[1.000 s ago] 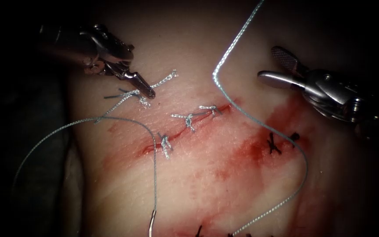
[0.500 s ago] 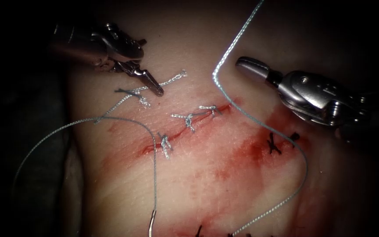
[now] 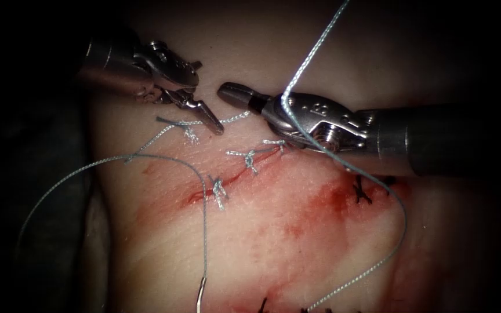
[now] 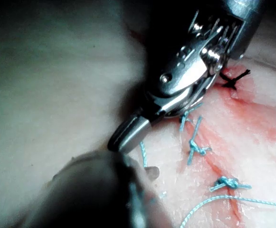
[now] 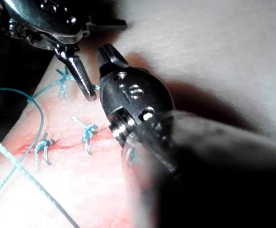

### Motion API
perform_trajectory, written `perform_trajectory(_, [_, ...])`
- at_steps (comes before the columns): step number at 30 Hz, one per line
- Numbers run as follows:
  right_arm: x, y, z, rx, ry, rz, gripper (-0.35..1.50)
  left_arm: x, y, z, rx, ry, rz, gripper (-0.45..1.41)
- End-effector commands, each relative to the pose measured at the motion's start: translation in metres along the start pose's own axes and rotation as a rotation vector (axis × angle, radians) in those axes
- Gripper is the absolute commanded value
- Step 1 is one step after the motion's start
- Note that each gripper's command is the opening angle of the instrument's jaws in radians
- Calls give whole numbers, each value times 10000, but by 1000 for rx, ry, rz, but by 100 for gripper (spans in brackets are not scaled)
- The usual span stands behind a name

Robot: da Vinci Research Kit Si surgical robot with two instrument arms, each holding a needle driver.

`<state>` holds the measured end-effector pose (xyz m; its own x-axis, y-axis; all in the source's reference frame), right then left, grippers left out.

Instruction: Wound Closure

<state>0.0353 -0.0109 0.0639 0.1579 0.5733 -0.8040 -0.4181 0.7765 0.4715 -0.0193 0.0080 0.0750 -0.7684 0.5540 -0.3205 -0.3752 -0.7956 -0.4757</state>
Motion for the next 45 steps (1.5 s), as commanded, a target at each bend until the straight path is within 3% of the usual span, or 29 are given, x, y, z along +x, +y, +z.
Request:
perform_trajectory(1, [-2,-3,13,0,-1,-3,-35,2,-1,7,0,0,1,135])
perform_trajectory(17, [-20,-3,17,3,-93,-24,-35,12,-3,-12,-24,-4,-14,135])
perform_trajectory(20, [-18,-2,16,7,-97,-16,-35,16,-3,-23,-38,5,-17,135])
perform_trajectory(23, [1,1,14,13,-77,-19,-35,29,-3,-47,-31,81,-44,137])
perform_trajectory(24, [8,3,13,8,-54,-36,-27,31,-3,-51,-33,93,-48,137])
perform_trajectory(27, [31,8,9,-18,35,-62,69,40,0,-66,-45,150,-65,137])
perform_trajectory(29, [49,11,3,-19,97,-63,98,44,3,-76,-67,197,-75,138])
perform_trajectory(31, [81,16,-15,-13,168,-25,99,45,10,-89,-100,259,-87,138])
perform_trajectory(35, [105,19,-40,9,175,3,99,47,23,-106,-138,336,-105,133])
perform_trajectory(40, [84,20,-77,54,176,-22,111,53,38,-121,-208,361,-75,135])
perform_trajectory(45, [55,28,-123,68,131,-44,108,59,47,-119,-251,430,14,131])
